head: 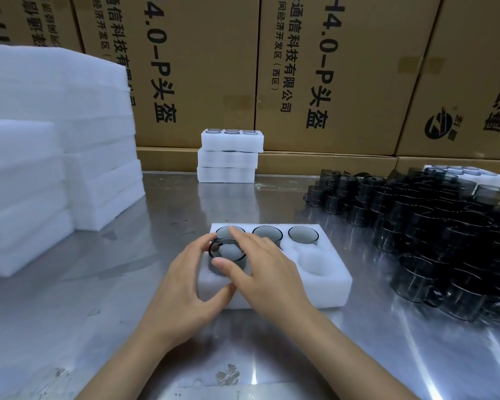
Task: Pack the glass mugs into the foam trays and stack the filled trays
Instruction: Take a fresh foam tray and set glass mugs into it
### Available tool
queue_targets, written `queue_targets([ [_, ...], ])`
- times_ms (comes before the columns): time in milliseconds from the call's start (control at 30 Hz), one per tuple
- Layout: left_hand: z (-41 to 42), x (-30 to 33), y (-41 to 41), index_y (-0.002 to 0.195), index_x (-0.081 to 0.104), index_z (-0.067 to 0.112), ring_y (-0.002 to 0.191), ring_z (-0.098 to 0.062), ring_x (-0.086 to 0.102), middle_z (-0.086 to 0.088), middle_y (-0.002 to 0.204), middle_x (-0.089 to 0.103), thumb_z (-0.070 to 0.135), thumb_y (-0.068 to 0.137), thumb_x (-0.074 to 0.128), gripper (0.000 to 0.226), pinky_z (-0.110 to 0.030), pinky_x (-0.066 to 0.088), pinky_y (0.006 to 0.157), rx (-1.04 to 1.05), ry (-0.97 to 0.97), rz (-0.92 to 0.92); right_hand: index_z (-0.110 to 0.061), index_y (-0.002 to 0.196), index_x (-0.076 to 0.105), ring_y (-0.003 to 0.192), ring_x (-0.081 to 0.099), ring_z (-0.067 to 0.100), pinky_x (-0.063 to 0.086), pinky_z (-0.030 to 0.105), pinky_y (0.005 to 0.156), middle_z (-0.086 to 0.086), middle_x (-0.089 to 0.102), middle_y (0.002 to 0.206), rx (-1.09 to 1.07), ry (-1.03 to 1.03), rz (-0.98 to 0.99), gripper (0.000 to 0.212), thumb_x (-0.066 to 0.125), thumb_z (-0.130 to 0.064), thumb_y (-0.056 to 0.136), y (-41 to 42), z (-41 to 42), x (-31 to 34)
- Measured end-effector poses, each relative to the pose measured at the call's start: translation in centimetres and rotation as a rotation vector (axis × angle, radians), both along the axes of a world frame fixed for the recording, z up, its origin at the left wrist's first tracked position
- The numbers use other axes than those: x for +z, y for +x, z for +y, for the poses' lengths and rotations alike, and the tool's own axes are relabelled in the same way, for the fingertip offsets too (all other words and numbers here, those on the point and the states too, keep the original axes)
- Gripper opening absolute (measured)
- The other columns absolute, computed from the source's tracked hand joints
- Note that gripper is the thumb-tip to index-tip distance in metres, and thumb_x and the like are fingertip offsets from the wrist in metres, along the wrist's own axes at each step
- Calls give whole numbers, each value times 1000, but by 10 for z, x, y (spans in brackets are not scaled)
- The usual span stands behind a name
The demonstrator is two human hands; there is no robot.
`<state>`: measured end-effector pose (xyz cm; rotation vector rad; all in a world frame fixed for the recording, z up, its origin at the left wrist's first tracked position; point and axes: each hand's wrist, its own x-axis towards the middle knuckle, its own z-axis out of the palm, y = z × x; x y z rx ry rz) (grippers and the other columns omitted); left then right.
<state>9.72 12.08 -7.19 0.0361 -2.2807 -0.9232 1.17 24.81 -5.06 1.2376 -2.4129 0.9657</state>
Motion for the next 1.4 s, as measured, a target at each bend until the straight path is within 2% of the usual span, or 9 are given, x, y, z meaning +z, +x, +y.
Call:
queue_targets([
  [233,1,2,11,139,44,22,135,-6,36,14,142,44,49,76,51,69,-36,26,112,113,-272,73,-27,151,19,142,9,-3,1,6,108,-16,10,157,94,94,154,54,32,-41,100,5,11,3],
  [400,6,1,12,132,56,21,135,-9,36,16,134,52,49,73,40,67,-40,18,113,132,-362,-51,-24,145,34,142,20,7,18,27,112,-7,22,157,35,302,188,47,28,-36,100,5,7,-3],
  [600,5,0,11,134,53,23,134,-7,37,17,136,50,50,74,37,68,-37,17,114,138,-377,-94,-23,145,33,143,18,9,15,35,112,-7,21,157,8,338,198,48,28,-38,100,6,5,-6],
  [700,3,-5,12,139,44,28,138,-1,29,24,141,40,52,73,37,71,-30,10,114,94,-324,-98,-24,144,35,142,20,9,12,33,113,-8,27,155,33,277,211,48,31,-42,100,6,9,-6],
  [800,-2,-8,11,138,37,35,138,2,24,26,143,35,56,72,38,70,-29,12,115,58,-258,-106,-16,129,57,124,46,14,29,30,104,-3,57,133,39,8,193,42,39,-37,97,6,20,0],
  [933,-8,-8,8,129,51,34,135,3,29,26,139,41,58,73,45,61,-17,20,110,49,-199,-56,-15,111,65,108,53,17,37,31,94,-2,65,112,-270,-314,196,29,46,-21,91,-18,58,6],
  [1000,-8,-8,7,118,61,30,131,-1,36,23,132,48,57,74,49,53,-11,22,105,40,-208,-24,-14,118,61,113,48,24,35,36,94,2,59,119,-521,-265,160,31,50,-15,90,-34,84,5],
  [1133,-4,-7,6,101,68,24,116,-10,49,12,119,57,51,78,54,39,-27,35,99,34,-316,51,-11,129,50,115,41,32,31,43,92,10,44,131,-921,54,50,43,53,-18,87,-49,123,-3],
  [1400,-5,-6,3,91,65,19,97,-9,51,11,93,61,52,80,49,38,-45,33,103,105,-399,36,-18,136,40,100,59,24,18,39,106,5,30,137,-799,220,-2,47,51,-18,91,-53,123,-10],
])
